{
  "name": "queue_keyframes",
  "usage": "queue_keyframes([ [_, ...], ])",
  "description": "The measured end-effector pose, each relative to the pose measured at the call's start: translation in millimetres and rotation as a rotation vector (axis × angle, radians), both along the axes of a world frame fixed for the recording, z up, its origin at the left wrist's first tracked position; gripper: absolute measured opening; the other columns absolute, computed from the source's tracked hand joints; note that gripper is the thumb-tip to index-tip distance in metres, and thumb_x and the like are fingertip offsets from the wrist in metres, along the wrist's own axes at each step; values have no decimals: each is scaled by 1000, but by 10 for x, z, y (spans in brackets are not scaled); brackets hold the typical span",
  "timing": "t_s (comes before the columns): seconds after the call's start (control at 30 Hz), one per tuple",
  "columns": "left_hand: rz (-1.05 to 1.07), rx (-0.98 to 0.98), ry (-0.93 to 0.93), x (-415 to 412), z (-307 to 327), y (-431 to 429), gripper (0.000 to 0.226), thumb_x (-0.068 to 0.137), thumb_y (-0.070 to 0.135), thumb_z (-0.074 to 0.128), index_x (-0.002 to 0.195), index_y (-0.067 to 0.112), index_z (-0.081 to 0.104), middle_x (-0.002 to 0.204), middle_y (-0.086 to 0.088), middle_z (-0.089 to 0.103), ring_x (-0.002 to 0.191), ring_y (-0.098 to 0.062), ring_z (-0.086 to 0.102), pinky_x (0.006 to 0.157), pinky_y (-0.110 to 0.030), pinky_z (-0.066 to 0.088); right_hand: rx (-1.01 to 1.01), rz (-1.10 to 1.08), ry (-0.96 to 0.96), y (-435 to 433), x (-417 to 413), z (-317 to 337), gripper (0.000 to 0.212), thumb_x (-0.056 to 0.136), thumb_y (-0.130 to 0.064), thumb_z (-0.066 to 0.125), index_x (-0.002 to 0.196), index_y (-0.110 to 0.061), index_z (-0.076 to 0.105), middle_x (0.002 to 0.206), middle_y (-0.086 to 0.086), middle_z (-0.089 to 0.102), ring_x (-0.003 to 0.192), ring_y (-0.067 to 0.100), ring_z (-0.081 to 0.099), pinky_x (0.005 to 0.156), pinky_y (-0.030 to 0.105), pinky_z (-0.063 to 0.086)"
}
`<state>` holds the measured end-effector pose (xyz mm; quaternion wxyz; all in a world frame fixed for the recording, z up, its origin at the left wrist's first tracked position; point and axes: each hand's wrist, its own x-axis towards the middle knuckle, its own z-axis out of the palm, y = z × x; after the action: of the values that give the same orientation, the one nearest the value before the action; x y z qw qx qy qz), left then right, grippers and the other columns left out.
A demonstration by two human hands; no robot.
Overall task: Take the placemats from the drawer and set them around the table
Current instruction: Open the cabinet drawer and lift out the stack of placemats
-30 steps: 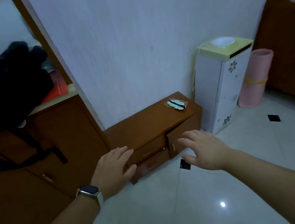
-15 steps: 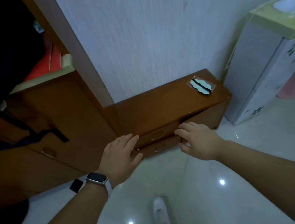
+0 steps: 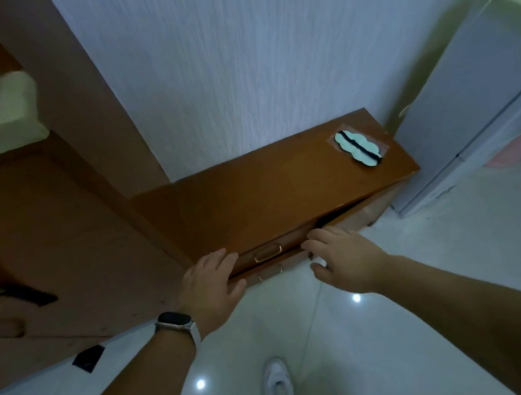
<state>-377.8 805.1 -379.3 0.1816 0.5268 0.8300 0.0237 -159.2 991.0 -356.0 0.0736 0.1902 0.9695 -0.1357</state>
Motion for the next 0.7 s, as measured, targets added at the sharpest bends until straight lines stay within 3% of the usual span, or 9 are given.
queue_keyframes([
  [0.1, -14, 26, -7, -126, -443, 168, 58, 96, 51, 45, 149, 30, 34, 156, 3, 33, 140, -19, 31, 109, -41, 29, -30, -1, -12, 85, -159, -540, 46, 89, -43, 39, 123, -19, 58, 121, -1, 58, 107, 20, 54, 83, 37, 48],
  [0.23, -7, 45, 9, -253, -1169, 330, 63, 93, 54, 38, 150, 27, 35, 156, 1, 34, 140, -21, 31, 109, -40, 29, -30, 80, -50, 137, -301, -1501, 43, 91, -42, 44, 124, -19, 56, 121, 0, 57, 110, 21, 53, 89, 38, 47],
  [0.5, 37, 153, 135, -510, -2544, 619, 63, 95, 48, 49, 151, 29, 29, 159, -1, 27, 147, -25, 19, 114, -46, 24, -61, 76, 108, 213, -750, -3194, 51, 84, -41, 39, 117, -11, 63, 110, 9, 63, 98, 31, 58, 75, 40, 51],
  [0.7, 44, 304, 274, -579, -3243, 676, 60, 95, 52, 48, 148, 28, 36, 157, -2, 32, 146, -25, 21, 116, -48, 18, -31, 94, 177, 359, -1077, -4055, 40, 88, -30, 57, 125, -14, 59, 119, 7, 61, 109, 31, 55, 88, 43, 47],
])
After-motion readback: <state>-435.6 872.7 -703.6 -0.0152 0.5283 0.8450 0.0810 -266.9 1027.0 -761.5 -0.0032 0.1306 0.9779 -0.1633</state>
